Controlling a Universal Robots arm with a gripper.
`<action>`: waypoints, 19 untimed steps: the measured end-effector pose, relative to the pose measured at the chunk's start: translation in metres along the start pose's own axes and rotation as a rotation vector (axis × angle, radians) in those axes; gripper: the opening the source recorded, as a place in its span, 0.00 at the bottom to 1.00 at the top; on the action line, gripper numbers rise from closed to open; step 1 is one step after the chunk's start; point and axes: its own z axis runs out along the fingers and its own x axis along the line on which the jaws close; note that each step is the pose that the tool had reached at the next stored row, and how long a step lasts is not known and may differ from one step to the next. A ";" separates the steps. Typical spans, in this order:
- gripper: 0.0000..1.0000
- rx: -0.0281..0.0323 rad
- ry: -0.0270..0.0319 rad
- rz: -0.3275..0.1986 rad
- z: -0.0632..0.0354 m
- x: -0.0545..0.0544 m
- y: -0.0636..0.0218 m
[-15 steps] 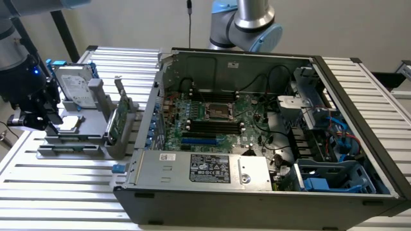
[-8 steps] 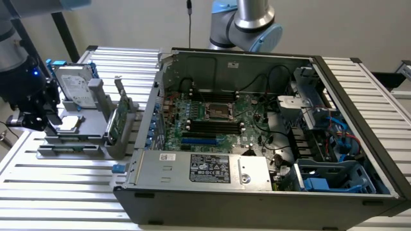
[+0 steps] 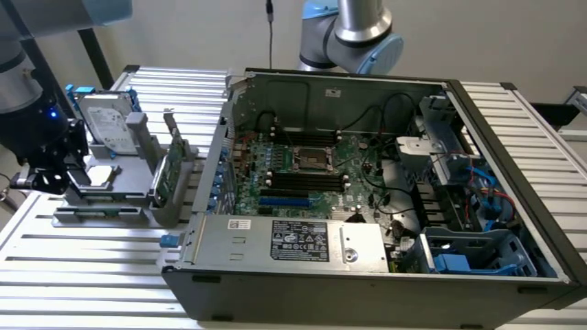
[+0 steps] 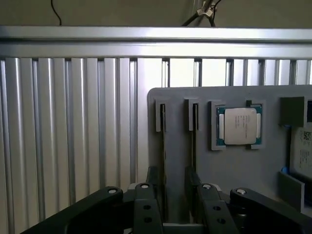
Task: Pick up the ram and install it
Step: 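Pick up the ram and move it above insertion slot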
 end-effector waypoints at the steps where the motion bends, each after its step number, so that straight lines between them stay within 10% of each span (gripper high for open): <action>1: 0.36 0.0000 -0.0001 0.001 0.0017 0.000 0.0000; 19: 0.36 0.0049 -0.0046 0.002 0.0230 0.010 -0.0028</action>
